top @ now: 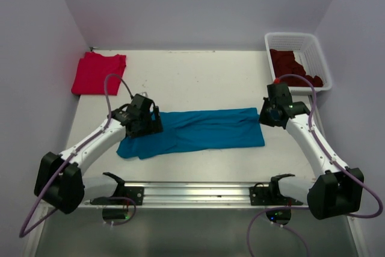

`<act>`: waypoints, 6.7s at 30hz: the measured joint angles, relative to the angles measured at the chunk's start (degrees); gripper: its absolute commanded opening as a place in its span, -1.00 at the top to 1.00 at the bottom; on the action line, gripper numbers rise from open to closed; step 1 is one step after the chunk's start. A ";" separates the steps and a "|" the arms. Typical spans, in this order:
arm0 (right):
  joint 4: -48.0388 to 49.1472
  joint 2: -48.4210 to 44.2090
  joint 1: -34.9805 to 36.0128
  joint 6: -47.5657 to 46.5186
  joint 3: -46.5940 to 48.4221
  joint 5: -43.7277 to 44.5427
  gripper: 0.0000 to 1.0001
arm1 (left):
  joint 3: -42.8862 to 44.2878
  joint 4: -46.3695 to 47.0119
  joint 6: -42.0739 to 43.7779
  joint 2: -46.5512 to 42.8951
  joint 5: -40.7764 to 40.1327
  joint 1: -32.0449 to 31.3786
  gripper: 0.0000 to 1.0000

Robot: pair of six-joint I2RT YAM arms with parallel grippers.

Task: Fold and stack the t-shirts
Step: Fold the tshirt

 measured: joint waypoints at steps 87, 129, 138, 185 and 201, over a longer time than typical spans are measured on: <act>12.59 25.22 0.00 2.12 1.36 -0.04 1.00 | 67.28 22.67 19.32 72.70 27.58 13.16 0.61; 7.45 6.71 0.26 4.11 -6.25 -4.81 1.00 | 63.41 25.29 18.73 71.04 29.44 13.77 0.68; 15.15 19.69 1.07 5.40 -8.04 -4.42 1.00 | 63.32 25.24 17.99 71.04 29.57 13.81 0.70; 16.11 0.59 38.56 8.50 -16.20 -19.32 1.00 | 55.19 49.29 -1.33 72.85 52.24 14.86 0.09; 16.44 1.75 38.56 4.44 -12.04 -15.93 1.00 | 34.88 33.83 13.99 49.88 26.03 13.66 -1.00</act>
